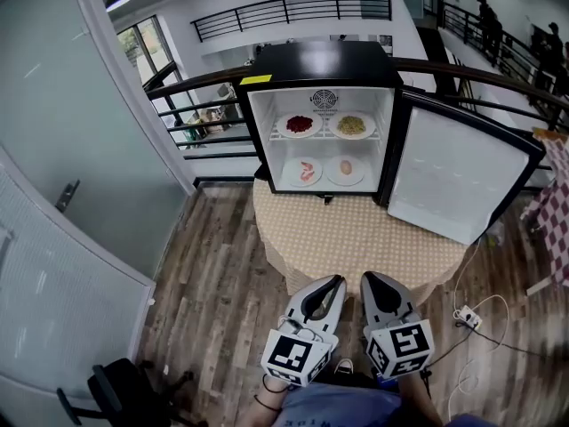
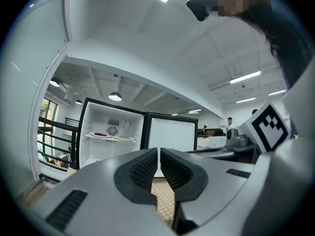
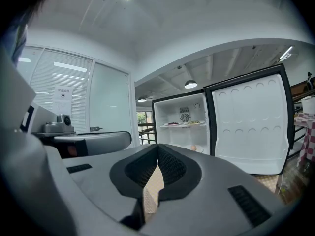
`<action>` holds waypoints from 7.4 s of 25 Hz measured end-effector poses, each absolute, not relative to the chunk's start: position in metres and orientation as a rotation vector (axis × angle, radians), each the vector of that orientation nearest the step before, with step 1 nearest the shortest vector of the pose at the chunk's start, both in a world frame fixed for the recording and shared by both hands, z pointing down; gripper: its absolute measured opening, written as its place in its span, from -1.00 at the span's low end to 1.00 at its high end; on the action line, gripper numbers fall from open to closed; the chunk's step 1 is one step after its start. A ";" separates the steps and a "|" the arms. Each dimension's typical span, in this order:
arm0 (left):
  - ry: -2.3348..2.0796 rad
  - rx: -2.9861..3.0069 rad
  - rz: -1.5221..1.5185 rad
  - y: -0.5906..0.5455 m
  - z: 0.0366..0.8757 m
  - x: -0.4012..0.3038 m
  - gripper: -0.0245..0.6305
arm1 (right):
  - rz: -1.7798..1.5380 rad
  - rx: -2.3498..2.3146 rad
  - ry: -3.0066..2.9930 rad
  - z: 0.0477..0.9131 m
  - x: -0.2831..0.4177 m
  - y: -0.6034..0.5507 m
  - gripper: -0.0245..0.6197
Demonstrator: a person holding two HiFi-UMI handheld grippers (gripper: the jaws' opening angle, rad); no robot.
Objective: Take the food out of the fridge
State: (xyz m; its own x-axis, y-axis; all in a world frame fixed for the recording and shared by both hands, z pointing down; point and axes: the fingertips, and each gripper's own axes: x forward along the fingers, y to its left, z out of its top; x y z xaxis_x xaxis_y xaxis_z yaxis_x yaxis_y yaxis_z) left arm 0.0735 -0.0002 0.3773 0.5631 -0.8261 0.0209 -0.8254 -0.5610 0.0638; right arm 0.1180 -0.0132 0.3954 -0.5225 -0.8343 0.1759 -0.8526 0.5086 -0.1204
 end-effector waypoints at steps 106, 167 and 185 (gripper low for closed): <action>-0.850 2.259 0.341 -0.395 0.626 0.034 -0.27 | 1.573 2.020 -1.862 0.642 0.142 -0.383 -0.70; -0.802 1.802 -0.087 -0.306 0.605 0.038 -0.85 | 1.346 1.798 -2.085 0.604 0.152 -0.268 -0.88; -0.900 1.793 -0.205 -0.203 0.572 0.044 -0.85 | 1.323 1.637 -2.253 0.567 0.161 -0.167 -0.88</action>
